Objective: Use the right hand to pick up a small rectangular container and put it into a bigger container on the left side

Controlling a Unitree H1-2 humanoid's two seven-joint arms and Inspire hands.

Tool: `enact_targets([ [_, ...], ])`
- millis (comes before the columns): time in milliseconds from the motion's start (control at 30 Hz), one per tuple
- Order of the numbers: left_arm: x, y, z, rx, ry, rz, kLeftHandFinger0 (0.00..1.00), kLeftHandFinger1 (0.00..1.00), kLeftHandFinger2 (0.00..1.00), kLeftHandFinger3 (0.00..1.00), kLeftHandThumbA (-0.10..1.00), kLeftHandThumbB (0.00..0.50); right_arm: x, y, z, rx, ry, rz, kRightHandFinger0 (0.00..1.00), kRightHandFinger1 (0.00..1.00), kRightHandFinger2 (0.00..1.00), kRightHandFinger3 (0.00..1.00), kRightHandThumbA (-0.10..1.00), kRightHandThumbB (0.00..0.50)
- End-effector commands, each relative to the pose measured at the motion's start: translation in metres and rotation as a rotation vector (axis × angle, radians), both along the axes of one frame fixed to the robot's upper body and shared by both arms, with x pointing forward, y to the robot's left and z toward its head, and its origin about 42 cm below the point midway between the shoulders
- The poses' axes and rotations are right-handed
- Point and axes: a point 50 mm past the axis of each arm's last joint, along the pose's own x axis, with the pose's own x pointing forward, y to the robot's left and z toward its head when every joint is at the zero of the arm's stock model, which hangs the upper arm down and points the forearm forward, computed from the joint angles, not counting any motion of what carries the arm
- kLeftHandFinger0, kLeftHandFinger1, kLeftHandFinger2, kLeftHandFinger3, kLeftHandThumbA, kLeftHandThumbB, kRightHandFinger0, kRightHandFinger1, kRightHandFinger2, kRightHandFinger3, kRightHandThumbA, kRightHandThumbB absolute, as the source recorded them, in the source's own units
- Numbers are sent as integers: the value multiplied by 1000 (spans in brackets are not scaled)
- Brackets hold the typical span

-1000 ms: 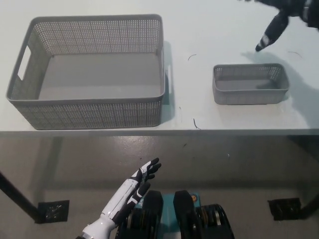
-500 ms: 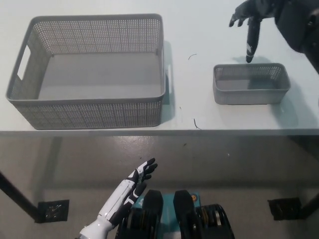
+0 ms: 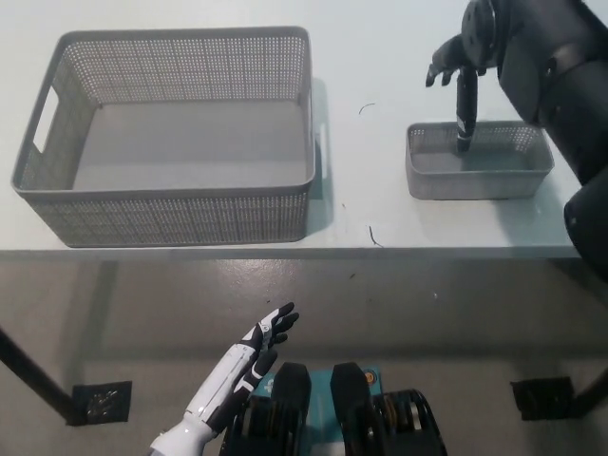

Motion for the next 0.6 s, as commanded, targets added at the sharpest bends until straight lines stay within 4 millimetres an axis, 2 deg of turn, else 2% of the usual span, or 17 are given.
enact_targets([
  [0, 3, 1, 14, -25, -71, -17, 1000, 1000, 1000, 1000, 1000, 354, 2, -5, 10, 57, -20, -46, 1000, 1000, 1000, 1000, 1000, 389],
  [67, 4, 1, 15, -26, -73, -18, 1000, 1000, 1000, 1000, 1000, 352, 2, -11, 3, 48, -17, -34, 1000, 1000, 1000, 1000, 1000, 380],
  [100, 4, 1, 15, -28, -72, -18, 1000, 1000, 1000, 1000, 1000, 352, 2, -13, 0, 29, -30, -23, 1000, 1000, 1000, 1000, 1000, 397],
  [200, 4, 1, 16, -33, -71, -19, 1000, 1000, 1000, 1000, 1000, 353, 3, -19, -7, -26, -62, -2, 1000, 1000, 1000, 1000, 1000, 403],
  [267, 4, 1, 16, -29, -64, -14, 1000, 1000, 1000, 1000, 1000, 371, 2, -24, -16, -25, -55, -19, 1000, 1000, 1000, 1000, 1000, 394],
  [333, 7, 1, 20, -21, -75, -17, 1000, 1000, 1000, 1000, 1000, 370, 2, -30, -21, -21, -36, -29, 1000, 1000, 1000, 1000, 1000, 369],
  [467, 10, 2, 20, -20, -78, -17, 1000, 1000, 1000, 1000, 1000, 367, 0, -36, -35, -9, -6, -20, 1000, 1000, 1000, 1000, 1000, 379],
  [567, 10, 2, 21, -25, -85, -21, 1000, 1000, 1000, 1000, 1000, 357, -2, -41, -48, 23, 3, -44, 1000, 1000, 1000, 1000, 1000, 347],
])
